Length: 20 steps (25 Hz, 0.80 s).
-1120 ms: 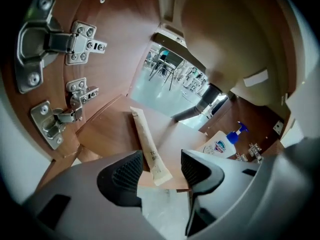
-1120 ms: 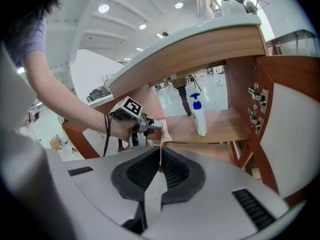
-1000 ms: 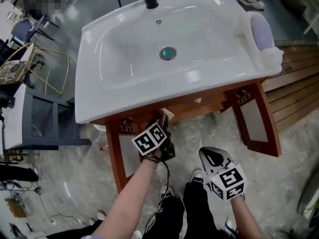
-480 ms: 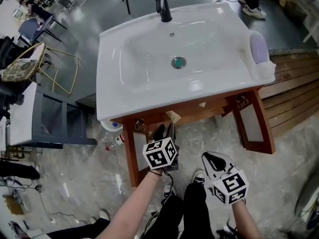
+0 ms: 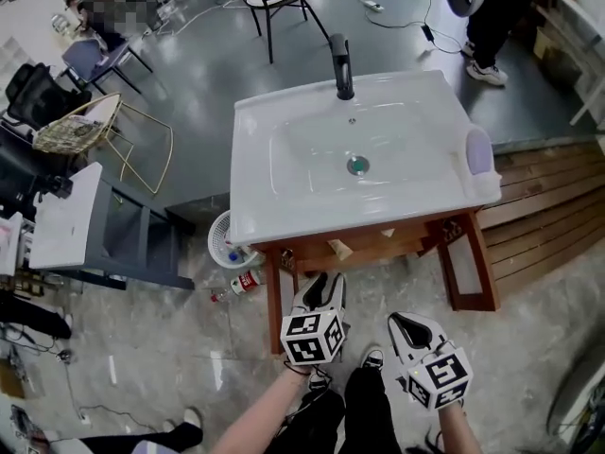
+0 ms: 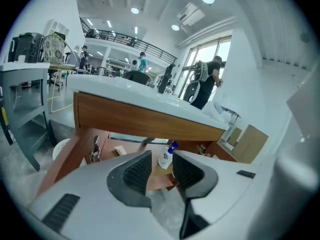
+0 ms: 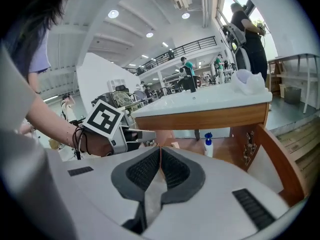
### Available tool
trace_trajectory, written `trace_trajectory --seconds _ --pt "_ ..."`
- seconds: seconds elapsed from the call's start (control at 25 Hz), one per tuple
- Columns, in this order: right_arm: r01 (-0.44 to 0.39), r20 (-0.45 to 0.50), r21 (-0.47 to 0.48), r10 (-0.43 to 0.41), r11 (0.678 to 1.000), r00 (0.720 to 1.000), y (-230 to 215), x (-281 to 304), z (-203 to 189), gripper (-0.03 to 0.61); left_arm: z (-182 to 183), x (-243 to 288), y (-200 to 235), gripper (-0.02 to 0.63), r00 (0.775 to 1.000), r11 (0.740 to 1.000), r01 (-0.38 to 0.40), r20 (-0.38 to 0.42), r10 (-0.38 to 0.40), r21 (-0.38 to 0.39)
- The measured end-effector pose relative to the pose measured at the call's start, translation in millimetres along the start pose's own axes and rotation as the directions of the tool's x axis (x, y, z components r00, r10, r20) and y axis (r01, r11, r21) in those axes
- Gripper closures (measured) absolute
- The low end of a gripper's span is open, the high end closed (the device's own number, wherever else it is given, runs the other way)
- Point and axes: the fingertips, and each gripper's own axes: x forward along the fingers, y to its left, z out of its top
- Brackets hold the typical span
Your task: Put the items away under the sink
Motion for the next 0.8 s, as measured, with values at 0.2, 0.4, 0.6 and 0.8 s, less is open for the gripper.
trace_trajectory --seconds 0.2,0.4,0.6,0.8 --pt "0.026 0.032 -0.021 -0.025 0.999 0.999 19 -27 32 0.557 20 -49 -16 0.474 1.000 0.996 0.016 0.008 -0.017 0.091" --pt "0.063 0.079 0.027 -0.065 0.998 0.995 42 -54 57 0.557 34 -106 -30 0.482 0.999 0.984 0.033 0.033 -0.039 0.174" --pt "0.067 0.136 0.054 -0.074 0.996 0.988 75 -81 78 0.557 41 -163 -34 0.486 0.997 0.982 0.051 0.052 -0.062 0.184" --pt "0.064 0.150 0.037 -0.069 0.997 0.986 116 -94 90 0.557 57 -215 -26 0.500 0.992 0.972 0.045 0.103 -0.070 0.230"
